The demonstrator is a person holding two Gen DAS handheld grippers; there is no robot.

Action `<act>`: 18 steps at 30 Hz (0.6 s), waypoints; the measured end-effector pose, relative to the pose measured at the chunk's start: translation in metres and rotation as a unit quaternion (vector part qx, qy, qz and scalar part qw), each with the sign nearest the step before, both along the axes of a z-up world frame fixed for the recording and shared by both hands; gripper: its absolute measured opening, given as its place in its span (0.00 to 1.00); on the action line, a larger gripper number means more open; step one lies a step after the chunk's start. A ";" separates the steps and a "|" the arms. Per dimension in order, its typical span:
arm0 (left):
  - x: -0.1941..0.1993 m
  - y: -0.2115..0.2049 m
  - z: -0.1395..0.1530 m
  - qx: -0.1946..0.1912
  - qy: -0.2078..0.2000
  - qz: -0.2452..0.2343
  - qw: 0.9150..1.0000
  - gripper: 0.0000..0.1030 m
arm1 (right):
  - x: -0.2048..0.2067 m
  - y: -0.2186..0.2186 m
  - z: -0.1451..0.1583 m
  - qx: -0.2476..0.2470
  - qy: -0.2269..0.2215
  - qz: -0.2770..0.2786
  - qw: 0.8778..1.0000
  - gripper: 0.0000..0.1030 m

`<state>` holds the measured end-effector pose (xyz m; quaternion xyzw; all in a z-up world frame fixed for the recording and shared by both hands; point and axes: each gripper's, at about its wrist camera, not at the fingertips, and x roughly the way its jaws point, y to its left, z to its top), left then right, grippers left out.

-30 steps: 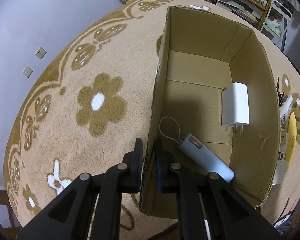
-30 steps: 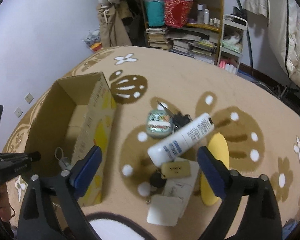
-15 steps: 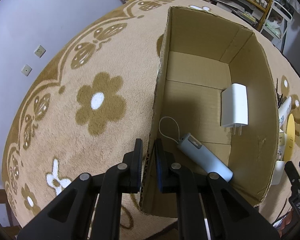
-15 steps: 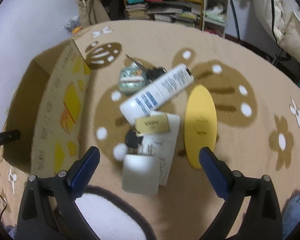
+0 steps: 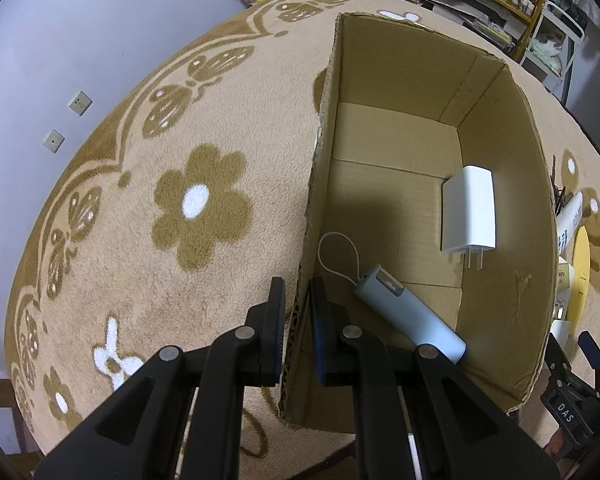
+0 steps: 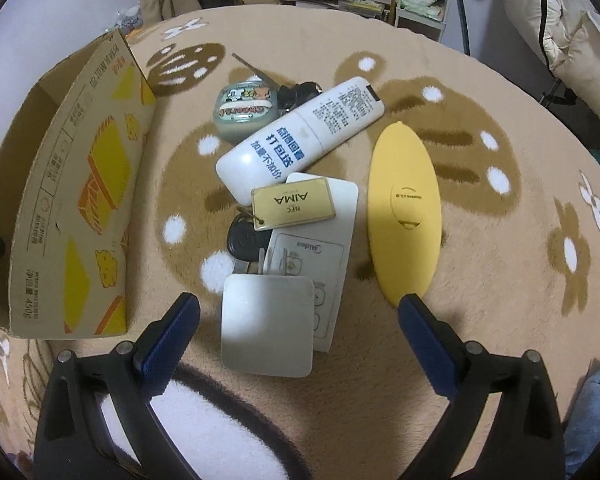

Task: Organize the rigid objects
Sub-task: 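Move the right tool back over the remaining item pile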

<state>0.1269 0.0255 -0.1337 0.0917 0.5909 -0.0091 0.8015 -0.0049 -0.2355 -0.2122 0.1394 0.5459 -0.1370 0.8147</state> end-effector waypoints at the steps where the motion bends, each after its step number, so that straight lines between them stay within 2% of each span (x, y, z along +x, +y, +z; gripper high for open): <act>1: 0.000 0.000 0.000 -0.001 0.000 0.000 1.000 0.11 | 0.000 0.001 -0.001 -0.002 0.001 0.001 1.000 1.00; 3: 0.000 0.001 0.000 -0.004 0.001 0.002 1.000 0.11 | 0.002 0.004 -0.002 -0.006 0.004 0.005 1.000 1.00; 5: 0.000 0.001 0.000 -0.004 0.001 0.002 1.000 0.11 | 0.003 0.007 -0.003 -0.007 0.008 0.011 1.000 0.91; 9: 0.000 0.001 0.000 -0.001 0.000 0.000 1.000 0.11 | 0.006 0.010 -0.005 -0.015 0.014 0.010 1.000 0.89; 11: 0.001 0.001 0.000 -0.002 0.001 0.001 1.000 0.11 | 0.005 0.011 -0.006 -0.008 0.014 0.015 1.000 0.75; 14: 0.001 0.001 0.000 -0.003 0.001 0.002 1.000 0.11 | 0.007 0.011 -0.010 0.001 0.019 0.016 1.000 0.64; 18: 0.001 0.001 0.000 0.000 0.001 0.000 1.000 0.11 | 0.005 0.007 -0.011 0.001 0.019 0.010 1.000 0.58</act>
